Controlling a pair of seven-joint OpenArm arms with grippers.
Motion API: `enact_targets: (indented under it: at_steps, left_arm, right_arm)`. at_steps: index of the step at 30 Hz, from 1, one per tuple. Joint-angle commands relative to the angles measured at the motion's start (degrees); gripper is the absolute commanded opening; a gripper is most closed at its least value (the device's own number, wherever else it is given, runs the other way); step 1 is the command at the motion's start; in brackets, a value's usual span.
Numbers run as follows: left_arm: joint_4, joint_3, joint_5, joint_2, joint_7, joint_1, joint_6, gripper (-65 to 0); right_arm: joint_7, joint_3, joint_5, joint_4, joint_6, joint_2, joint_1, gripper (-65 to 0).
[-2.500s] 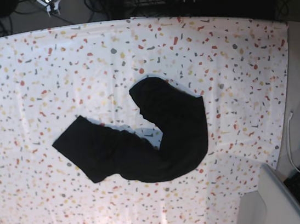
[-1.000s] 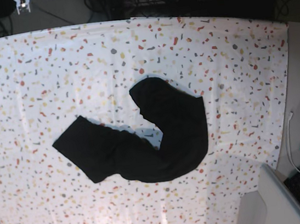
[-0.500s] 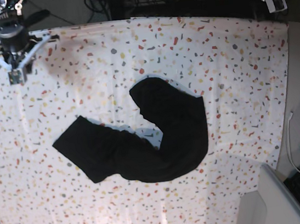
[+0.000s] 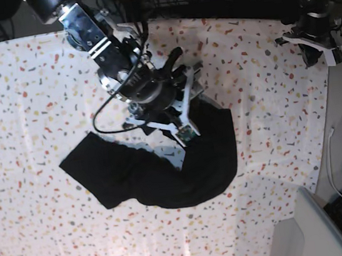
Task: Layout the t-shirt on the table in an organized manner, then fold the t-shirt properly
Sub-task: 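Grasp the black t-shirt with the right gripper and drag it outward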
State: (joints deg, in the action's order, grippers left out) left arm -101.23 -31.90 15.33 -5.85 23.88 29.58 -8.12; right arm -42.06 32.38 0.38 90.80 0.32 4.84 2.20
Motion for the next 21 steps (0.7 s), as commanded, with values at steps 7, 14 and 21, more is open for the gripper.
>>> enact_targets:
  at_steps: [7,14,21]
  left_arm:
    - [2.02,-3.40,0.18,1.06,1.75,-1.94,-0.10,-36.2]
    - [5.98,-3.40,0.18,0.97,1.92,-3.25,-0.10,-36.0]
    - [6.42,-2.87,0.18,1.06,1.92,-3.61,-0.10,-36.0]
  right_arm:
    - [10.99,0.37,5.46,-14.72,-0.45,3.11,-9.89,-27.2]
    - [12.92,0.45,16.36,-23.33,-0.54,3.03,-16.57,-27.3]
    - [16.88,0.10,16.45,-27.64,-0.45,3.11,-18.59,-37.2]
